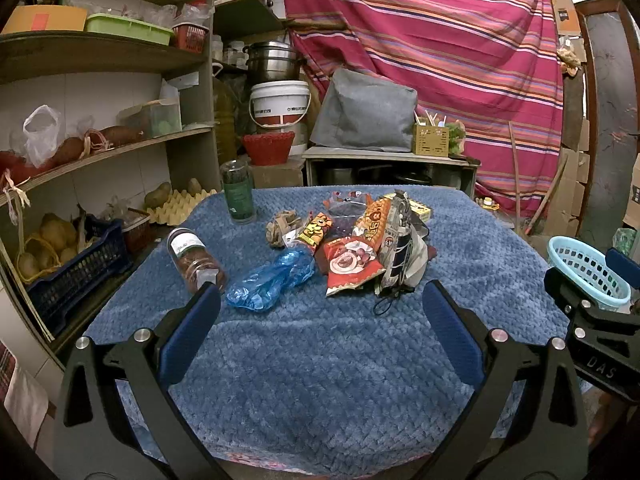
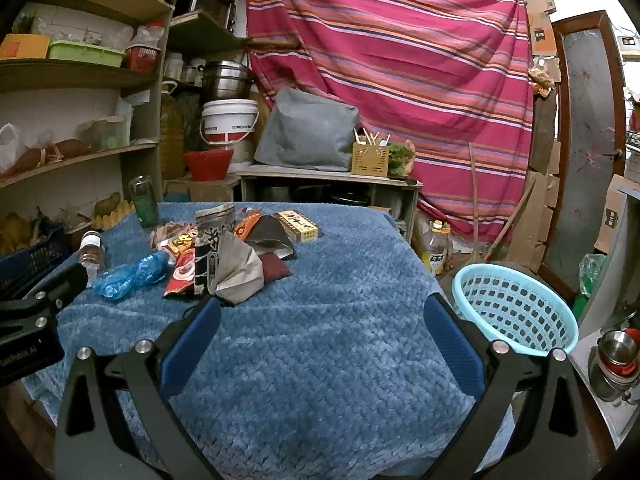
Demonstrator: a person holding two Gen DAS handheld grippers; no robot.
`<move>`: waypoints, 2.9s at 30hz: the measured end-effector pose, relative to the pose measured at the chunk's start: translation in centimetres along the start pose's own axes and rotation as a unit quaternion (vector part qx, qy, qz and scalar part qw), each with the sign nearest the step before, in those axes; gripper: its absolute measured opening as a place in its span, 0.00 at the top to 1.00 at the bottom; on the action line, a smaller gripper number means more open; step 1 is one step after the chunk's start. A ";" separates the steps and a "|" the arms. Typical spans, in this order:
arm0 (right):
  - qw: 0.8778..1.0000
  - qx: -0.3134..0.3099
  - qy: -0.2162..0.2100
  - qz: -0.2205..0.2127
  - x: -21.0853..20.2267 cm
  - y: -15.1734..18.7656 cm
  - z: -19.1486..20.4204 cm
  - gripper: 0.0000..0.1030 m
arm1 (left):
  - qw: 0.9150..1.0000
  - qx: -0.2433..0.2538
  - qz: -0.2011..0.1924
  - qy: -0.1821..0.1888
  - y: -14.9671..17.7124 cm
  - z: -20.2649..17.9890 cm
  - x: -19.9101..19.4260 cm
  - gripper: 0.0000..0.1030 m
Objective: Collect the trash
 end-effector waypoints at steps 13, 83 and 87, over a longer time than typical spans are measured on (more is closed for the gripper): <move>1.000 0.002 -0.002 0.002 0.1 0.6 -0.4 0.04 | 1.000 -0.001 0.002 0.001 0.1 0.6 0.2 0.05; 1.000 0.000 -0.002 0.004 0.9 1.1 -0.8 0.04 | 1.000 -0.006 0.010 0.001 0.7 1.4 0.9 0.05; 1.000 -0.001 -0.001 0.005 1.0 1.2 -0.8 0.04 | 1.000 -0.002 0.011 0.002 0.8 1.4 0.9 0.05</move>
Point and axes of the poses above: each gripper's, at about its wrist camera, not at the fingertips, and x roughly the way its jaws point, z to its left, y to its underside, the point moved 6 cm from there along x, roughly the way its jaws point, and after that the axes turned 8 degrees about -z, right-handed, at the moved point
